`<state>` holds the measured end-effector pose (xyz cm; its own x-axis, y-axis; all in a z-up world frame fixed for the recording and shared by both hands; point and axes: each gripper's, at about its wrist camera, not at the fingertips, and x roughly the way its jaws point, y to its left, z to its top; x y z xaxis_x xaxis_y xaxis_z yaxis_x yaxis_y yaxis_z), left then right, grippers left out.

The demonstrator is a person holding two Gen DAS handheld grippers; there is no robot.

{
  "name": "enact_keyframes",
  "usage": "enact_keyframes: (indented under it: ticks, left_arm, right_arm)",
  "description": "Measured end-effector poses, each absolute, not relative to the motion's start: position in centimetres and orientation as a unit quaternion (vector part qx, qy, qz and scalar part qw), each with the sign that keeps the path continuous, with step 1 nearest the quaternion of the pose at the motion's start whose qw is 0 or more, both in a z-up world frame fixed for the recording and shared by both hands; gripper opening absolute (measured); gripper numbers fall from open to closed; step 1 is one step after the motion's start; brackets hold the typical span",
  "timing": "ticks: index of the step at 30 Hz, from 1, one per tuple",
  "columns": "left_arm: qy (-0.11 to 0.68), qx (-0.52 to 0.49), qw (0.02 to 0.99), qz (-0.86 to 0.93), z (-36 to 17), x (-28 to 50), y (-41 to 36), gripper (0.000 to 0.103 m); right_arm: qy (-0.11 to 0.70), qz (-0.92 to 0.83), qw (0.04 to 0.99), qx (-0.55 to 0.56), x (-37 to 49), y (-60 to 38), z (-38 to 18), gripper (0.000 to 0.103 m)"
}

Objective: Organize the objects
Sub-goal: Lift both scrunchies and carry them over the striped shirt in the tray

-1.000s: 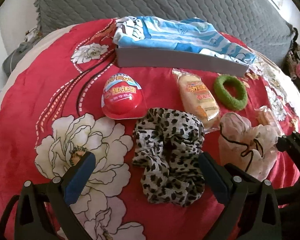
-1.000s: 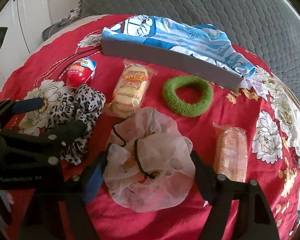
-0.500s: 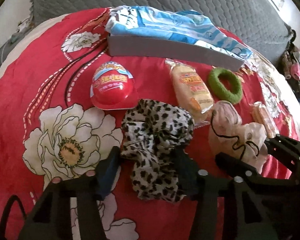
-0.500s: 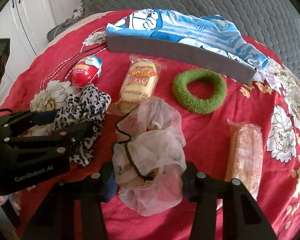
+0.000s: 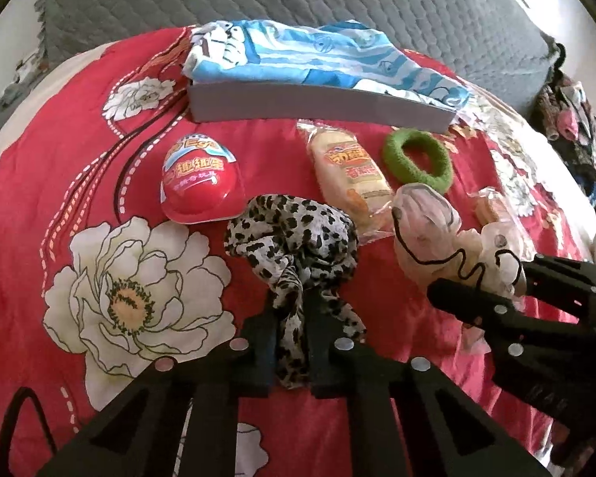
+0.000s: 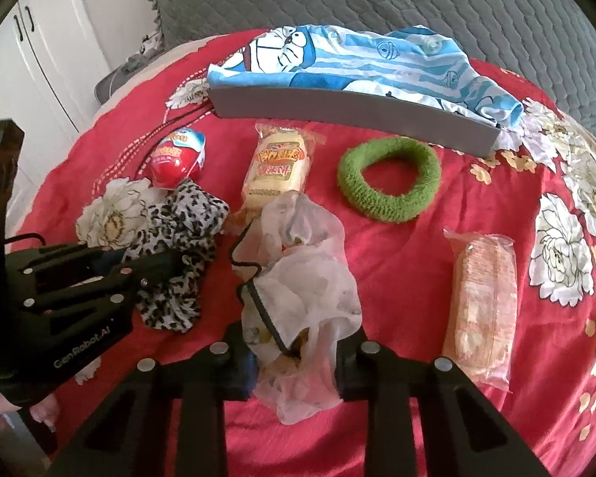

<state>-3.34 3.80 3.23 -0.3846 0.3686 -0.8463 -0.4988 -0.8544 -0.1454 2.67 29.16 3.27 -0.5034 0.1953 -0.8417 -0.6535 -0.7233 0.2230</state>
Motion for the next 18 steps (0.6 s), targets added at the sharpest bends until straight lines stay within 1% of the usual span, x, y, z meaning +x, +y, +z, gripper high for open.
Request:
enact_keyframes:
  ticks: [13,18]
  left_arm:
    - [0.036,-0.491,0.285,0.822,5.2,-3.0,3.2,0.008]
    - [0.055,-0.482,0.285,0.827,6.6,-2.8,3.8,0.008]
  right_arm:
    - [0.284,0.828,0.258,-0.408,4.2,28.7,5.0,0.028]
    - [0.291,0.829,0.255,-0.404,4.6,28.6,5.7,0.028]
